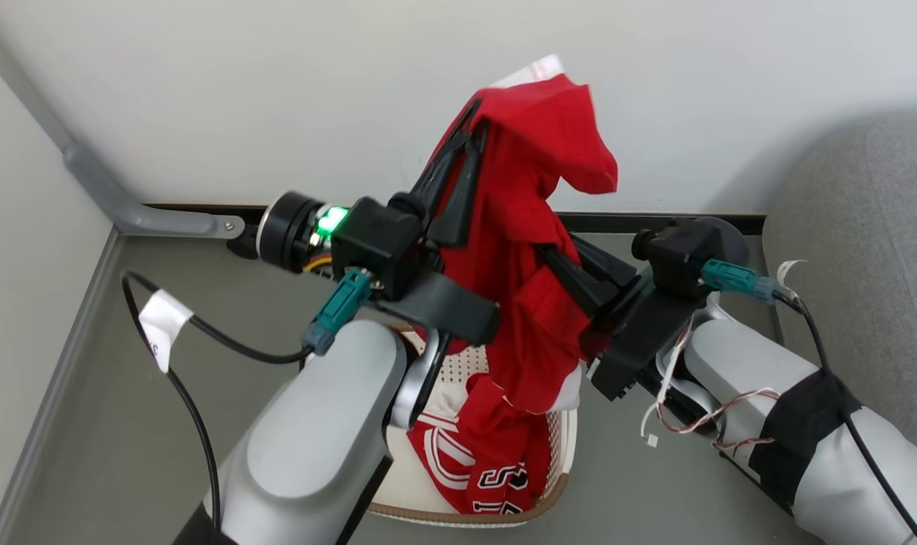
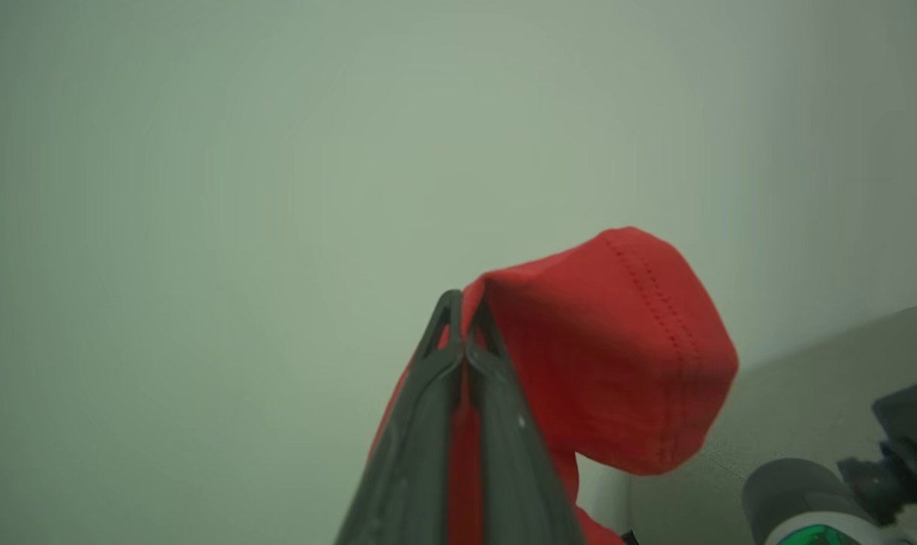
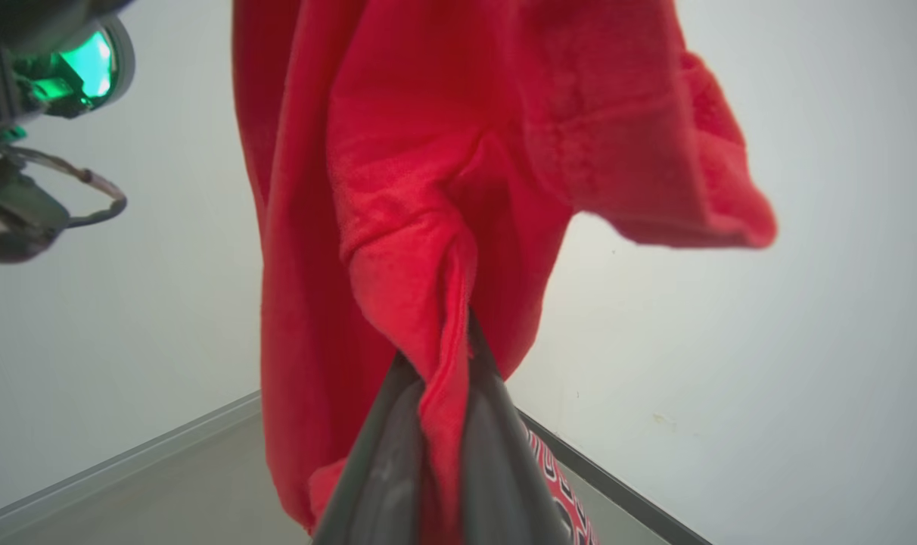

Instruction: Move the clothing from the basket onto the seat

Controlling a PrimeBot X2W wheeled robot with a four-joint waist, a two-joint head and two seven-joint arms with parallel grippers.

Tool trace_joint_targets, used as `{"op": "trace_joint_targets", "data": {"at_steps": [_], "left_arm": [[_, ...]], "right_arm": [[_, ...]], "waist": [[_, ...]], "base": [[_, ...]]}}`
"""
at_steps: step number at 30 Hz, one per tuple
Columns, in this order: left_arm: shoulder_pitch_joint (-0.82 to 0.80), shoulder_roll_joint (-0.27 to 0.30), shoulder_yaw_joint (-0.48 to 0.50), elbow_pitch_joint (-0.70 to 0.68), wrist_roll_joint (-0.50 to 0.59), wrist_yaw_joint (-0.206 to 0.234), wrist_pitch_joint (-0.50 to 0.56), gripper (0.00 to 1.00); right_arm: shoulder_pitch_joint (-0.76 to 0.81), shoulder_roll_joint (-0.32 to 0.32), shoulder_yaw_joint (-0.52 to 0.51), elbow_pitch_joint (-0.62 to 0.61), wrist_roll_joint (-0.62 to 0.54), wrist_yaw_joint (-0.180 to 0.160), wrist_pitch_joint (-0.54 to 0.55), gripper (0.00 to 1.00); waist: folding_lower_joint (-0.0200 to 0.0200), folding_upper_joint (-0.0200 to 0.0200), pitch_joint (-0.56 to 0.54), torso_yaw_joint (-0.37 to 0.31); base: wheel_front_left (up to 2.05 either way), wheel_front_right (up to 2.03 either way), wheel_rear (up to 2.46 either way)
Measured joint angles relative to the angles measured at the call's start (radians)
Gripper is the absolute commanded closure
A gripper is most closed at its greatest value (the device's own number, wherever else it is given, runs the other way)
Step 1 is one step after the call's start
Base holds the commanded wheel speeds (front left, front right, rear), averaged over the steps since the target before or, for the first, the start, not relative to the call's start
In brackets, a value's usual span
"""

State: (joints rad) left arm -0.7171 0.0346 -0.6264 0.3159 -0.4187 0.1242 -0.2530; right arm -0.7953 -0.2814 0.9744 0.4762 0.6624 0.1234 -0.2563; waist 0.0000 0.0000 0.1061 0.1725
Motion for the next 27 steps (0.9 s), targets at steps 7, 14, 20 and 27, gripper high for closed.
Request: {"op": "trace_joint_targets", "data": {"at_steps": [7,14,20,27], "left_arm": [[0.090,0.001,0.044,0.052,0.009,0.000,0.000,0.00],[0.149,0.002,0.066,0.077,0.017,0.000,0.000,0.00],[0.193,0.004,0.052,0.095,0.065,0.000,0.000,0.00],[0.245,0.005,0.032,0.098,0.069,0.000,0.000,0.00]], "right_arm": [[0.001,-0.021,-0.044,-0.031,0.027,0.000,0.000,1.00],[0.005,-0.056,-0.098,-0.049,0.043,0.000,0.000,1.00],[0.007,-0.064,-0.125,-0.054,0.043,0.000,0.000,1.00],[0.017,-0.069,-0.138,-0.059,0.043,0.000,0.000,1.00]], "waist": [[0.0000,0.0000,-0.007,-0.024],[0.0000,0.0000,-0.012,-0.033],[0.0000,0.0000,-0.014,-0.036],[0.0000,0.0000,-0.016,-0.048]], "base": [[0.00,0.00,0.00],[0.00,0.00,0.00],[0.00,0.00,0.00],[0.00,0.00,0.00]]}}
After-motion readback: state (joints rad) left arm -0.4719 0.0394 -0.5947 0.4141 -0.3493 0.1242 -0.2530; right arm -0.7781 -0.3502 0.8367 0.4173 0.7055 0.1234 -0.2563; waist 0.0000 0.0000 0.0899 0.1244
